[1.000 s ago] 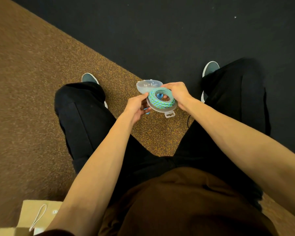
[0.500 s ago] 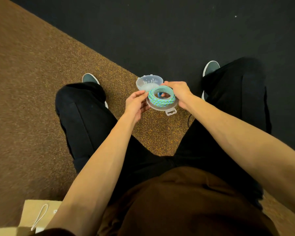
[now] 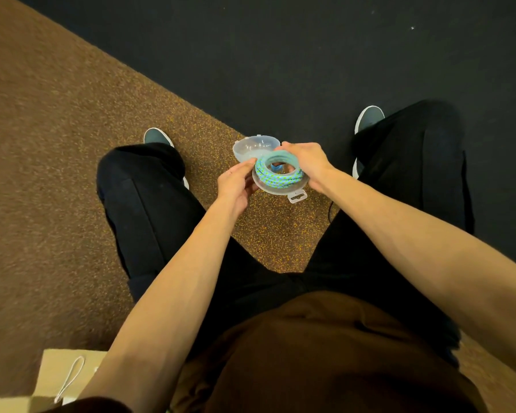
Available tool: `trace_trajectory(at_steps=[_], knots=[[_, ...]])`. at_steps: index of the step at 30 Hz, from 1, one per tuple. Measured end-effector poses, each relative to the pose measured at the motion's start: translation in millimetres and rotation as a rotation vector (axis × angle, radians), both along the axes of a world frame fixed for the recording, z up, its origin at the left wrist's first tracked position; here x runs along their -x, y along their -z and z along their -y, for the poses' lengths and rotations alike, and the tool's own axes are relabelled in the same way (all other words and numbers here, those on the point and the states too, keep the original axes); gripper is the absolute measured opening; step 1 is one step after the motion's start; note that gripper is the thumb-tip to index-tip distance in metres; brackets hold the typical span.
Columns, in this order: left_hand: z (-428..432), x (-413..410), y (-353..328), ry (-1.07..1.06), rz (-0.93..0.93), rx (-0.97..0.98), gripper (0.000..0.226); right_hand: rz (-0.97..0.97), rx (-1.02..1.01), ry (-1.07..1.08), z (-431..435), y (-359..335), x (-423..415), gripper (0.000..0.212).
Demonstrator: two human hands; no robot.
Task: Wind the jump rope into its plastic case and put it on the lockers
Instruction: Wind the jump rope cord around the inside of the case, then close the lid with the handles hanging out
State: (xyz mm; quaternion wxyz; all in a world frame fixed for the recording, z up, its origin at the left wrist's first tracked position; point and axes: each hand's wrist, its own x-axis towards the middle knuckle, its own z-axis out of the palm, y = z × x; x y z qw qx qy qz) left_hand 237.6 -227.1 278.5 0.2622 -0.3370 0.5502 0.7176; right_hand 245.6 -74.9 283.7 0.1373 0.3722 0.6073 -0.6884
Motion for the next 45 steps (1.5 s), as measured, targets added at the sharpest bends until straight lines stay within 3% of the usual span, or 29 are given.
trace_trajectory(at_steps=[9,14,17,29,45], knots=[[3,4,-2,0.055,0.046,-0.144,0.006,0.010,0.060,0.046,-2,-5,1,0.008],[4,4,-3,0.133,-0.012,-0.142,0.038,0.023,0.070,0.048,-3,-5,-1,0.018],[4,4,-2,0.123,-0.016,-0.139,0.046,0.039,0.070,0.021,-2,-9,-2,0.020],[1,3,-1,0.072,-0.033,-0.090,0.040,0.068,0.250,0.161,-2,-19,-6,0.029],[0,4,-2,0.060,-0.014,-0.086,0.036,0.071,0.206,0.105,-4,-14,-5,0.019]])
